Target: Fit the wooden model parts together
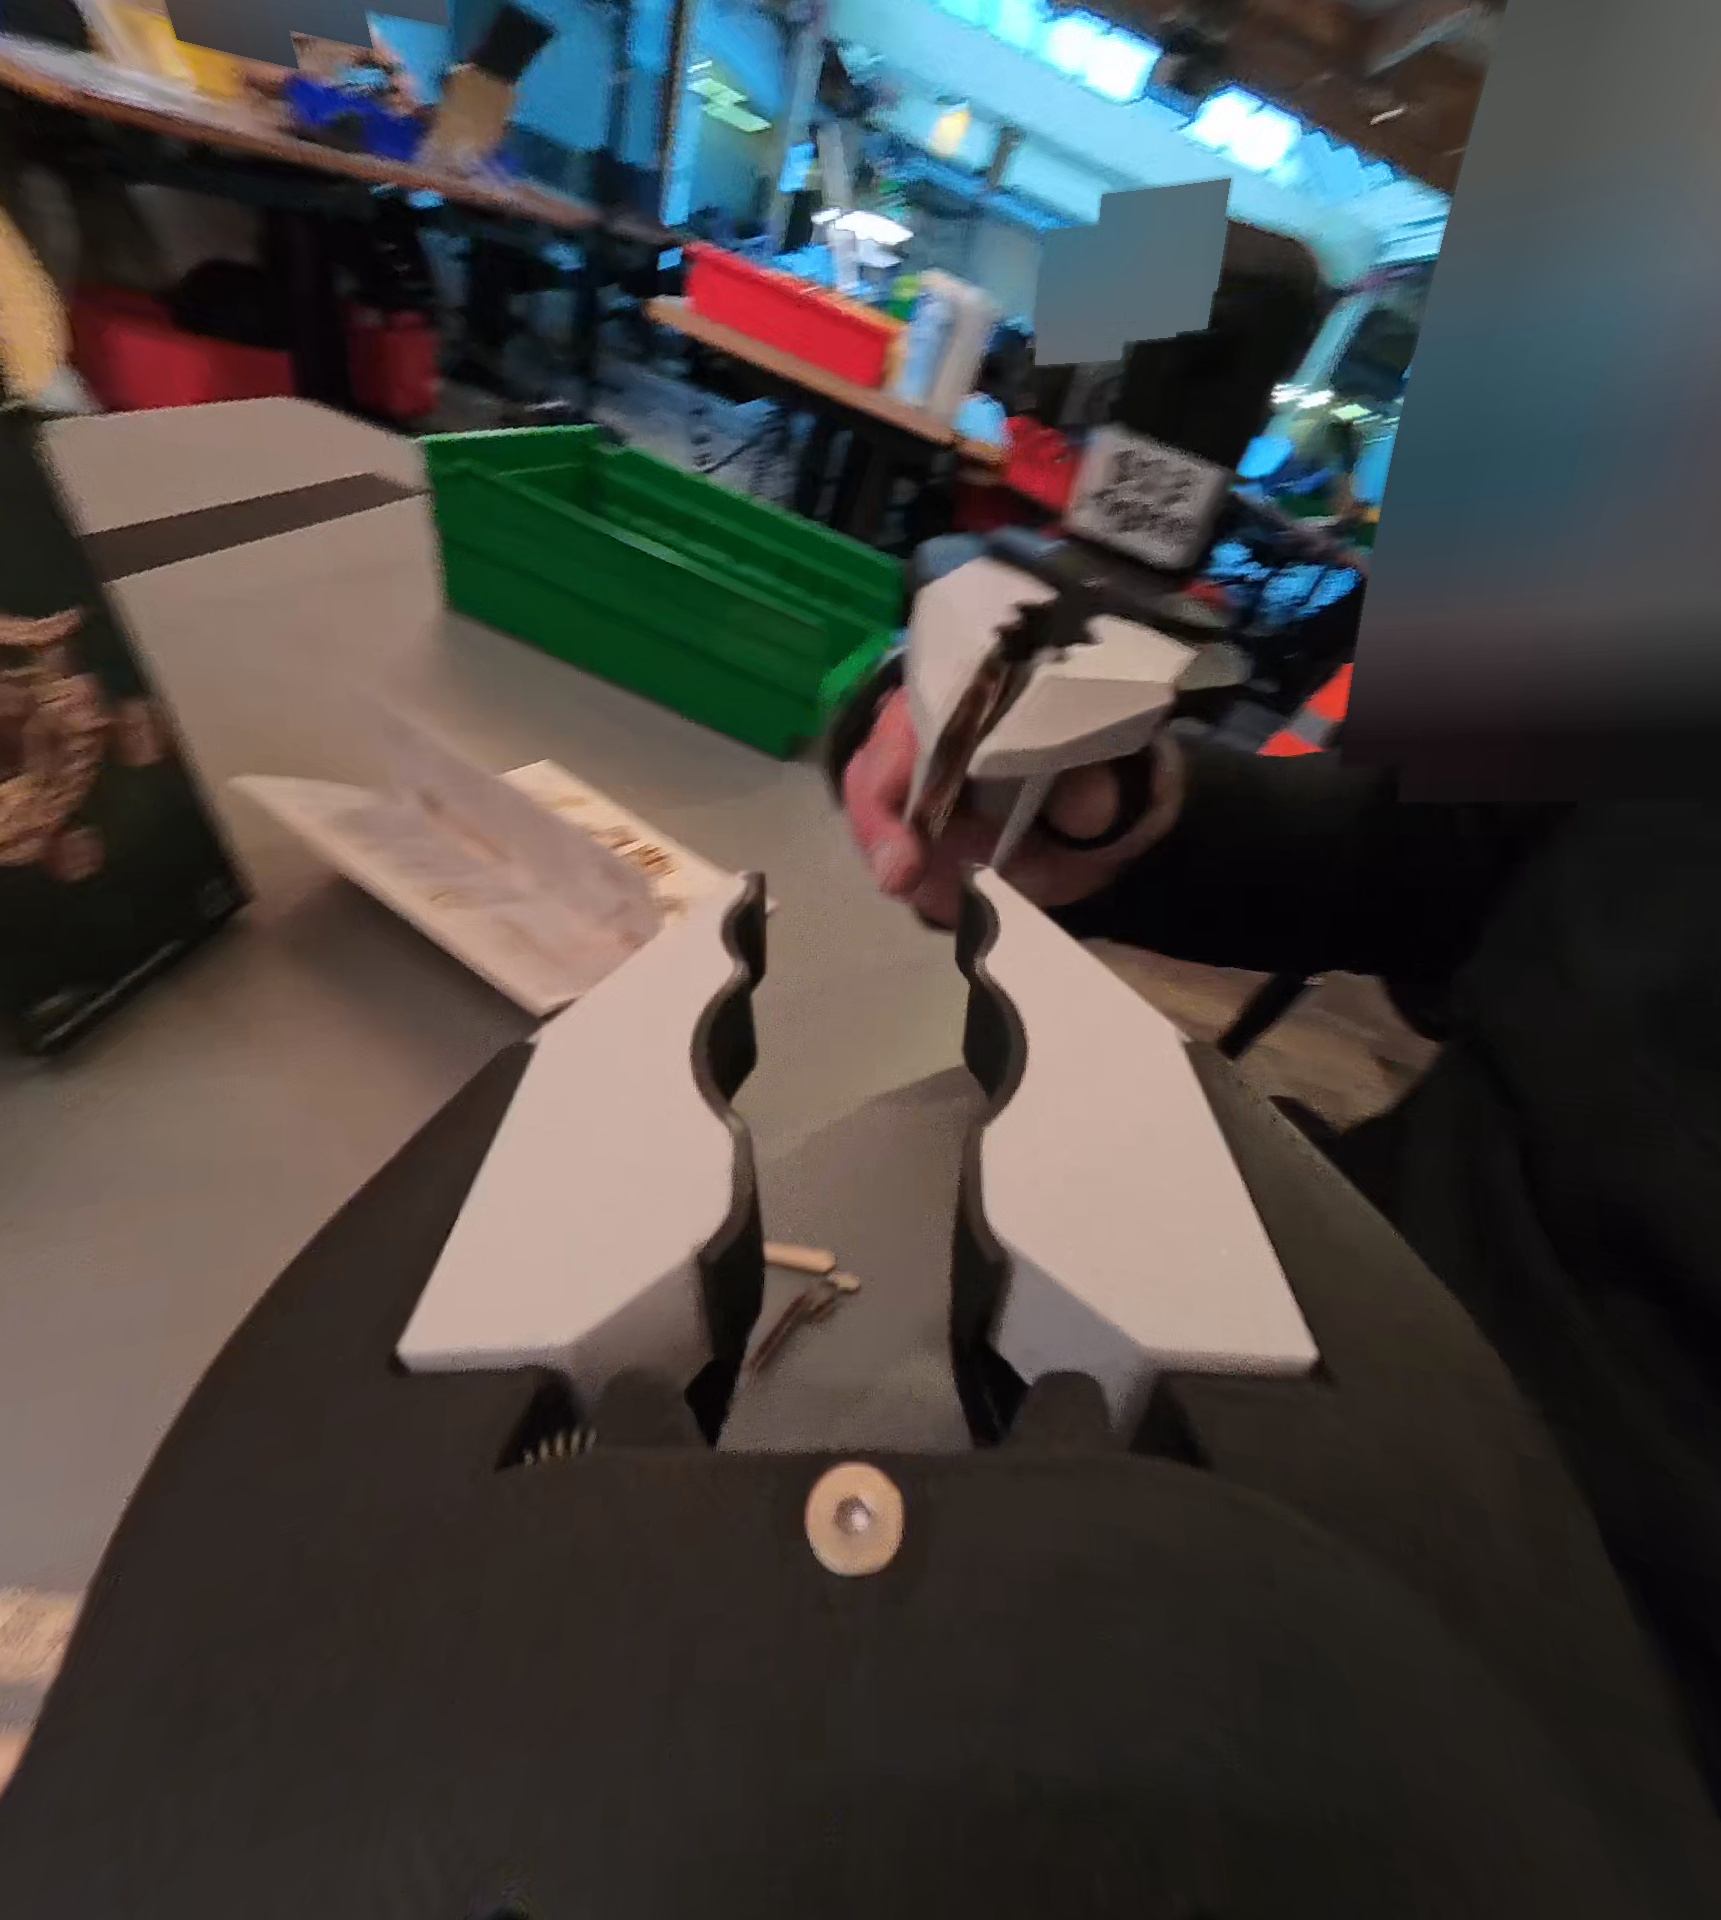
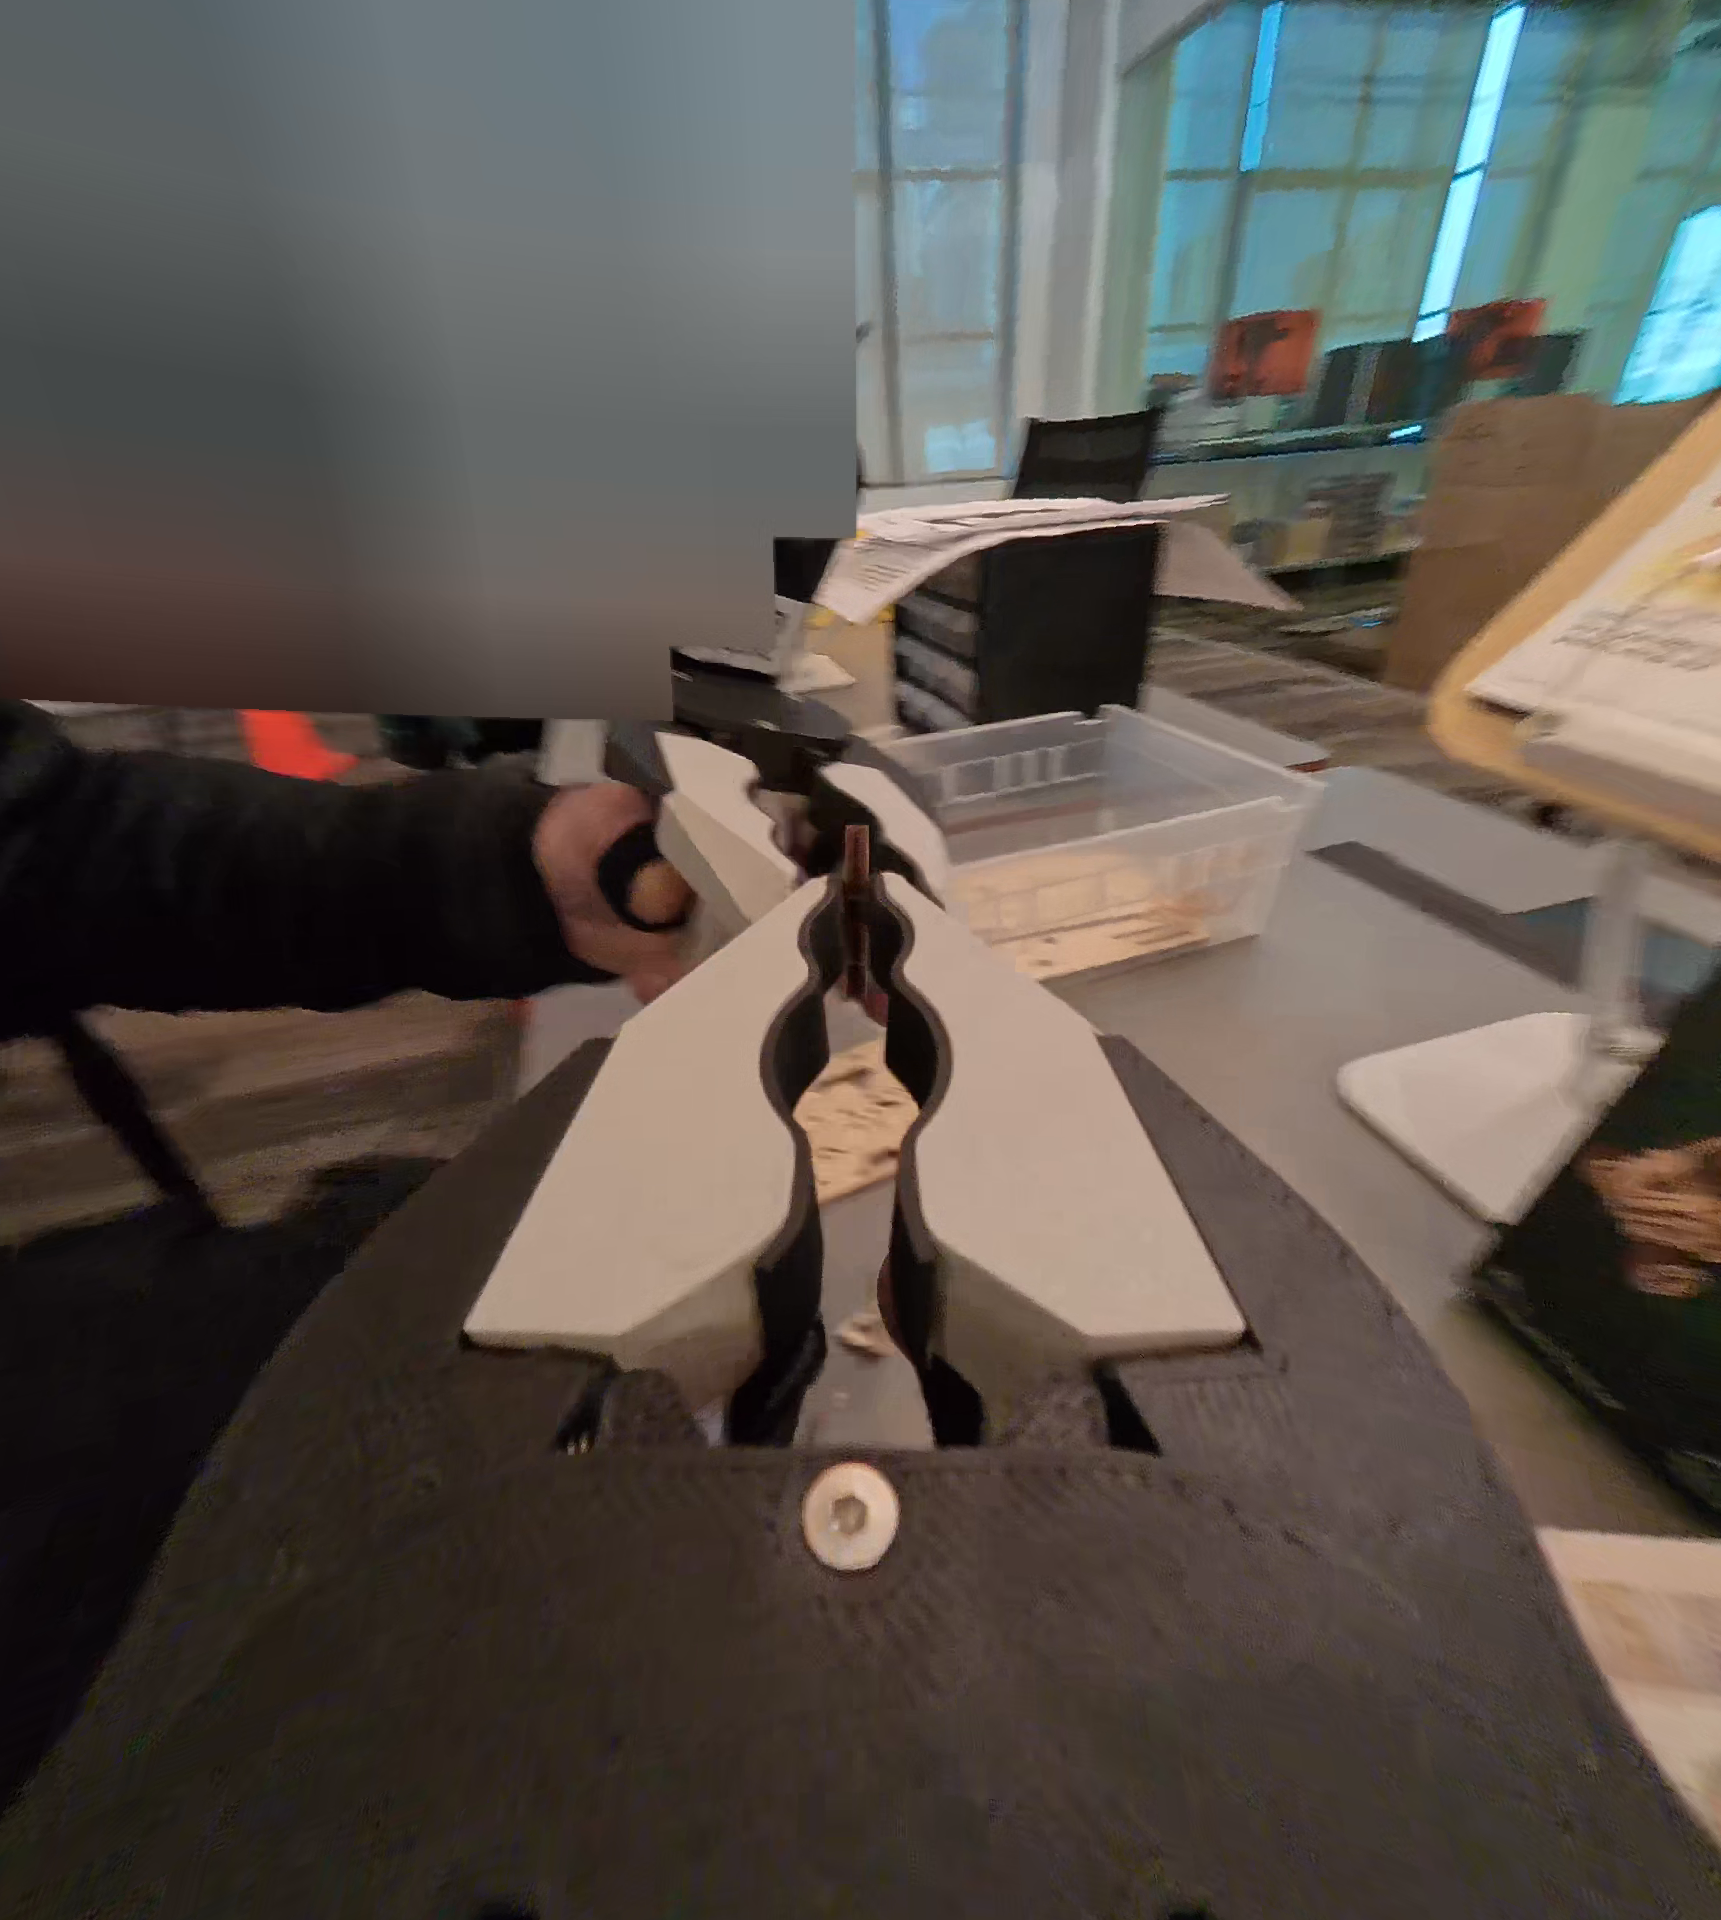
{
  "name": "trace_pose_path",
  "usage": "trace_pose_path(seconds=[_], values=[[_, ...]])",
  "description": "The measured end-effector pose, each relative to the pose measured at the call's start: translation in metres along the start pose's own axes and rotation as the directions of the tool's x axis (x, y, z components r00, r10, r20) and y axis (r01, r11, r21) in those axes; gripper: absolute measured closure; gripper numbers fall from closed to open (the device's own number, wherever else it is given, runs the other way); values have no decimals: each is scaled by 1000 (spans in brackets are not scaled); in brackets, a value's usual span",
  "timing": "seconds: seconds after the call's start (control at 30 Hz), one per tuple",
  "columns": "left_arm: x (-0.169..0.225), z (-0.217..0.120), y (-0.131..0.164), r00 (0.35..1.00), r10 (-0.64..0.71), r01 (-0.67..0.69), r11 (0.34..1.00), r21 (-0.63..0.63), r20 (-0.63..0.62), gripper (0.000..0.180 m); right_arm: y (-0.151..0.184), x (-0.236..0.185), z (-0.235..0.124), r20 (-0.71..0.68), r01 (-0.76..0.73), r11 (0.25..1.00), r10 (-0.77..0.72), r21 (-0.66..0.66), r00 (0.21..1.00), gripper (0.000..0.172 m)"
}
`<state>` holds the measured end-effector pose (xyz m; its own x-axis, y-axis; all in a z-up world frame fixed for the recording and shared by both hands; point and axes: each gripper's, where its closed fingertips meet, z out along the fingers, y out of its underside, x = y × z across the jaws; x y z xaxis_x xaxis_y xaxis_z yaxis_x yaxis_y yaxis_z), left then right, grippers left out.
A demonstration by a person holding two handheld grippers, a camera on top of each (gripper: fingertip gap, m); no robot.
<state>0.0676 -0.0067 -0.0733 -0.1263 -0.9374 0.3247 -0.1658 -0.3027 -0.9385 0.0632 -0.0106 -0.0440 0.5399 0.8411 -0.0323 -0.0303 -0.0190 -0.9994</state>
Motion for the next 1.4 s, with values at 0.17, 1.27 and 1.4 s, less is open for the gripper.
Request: trace_pose_path(seconds=[0.17,1.27,1.4], values=[[0,-13,6,971,104,-90,993,-75,213,141,21,3,1,-158,558,784,-609,-274,778,170],[85,-35,38,970,201,-219,966,-134,-137,175,50,-73,-25,88,169,973,-157,-158,984,156],[99,-33,42,922,304,-350,920,-177,-240,175,49,-79,-22,220,-242,955,276,-170,936,152]])
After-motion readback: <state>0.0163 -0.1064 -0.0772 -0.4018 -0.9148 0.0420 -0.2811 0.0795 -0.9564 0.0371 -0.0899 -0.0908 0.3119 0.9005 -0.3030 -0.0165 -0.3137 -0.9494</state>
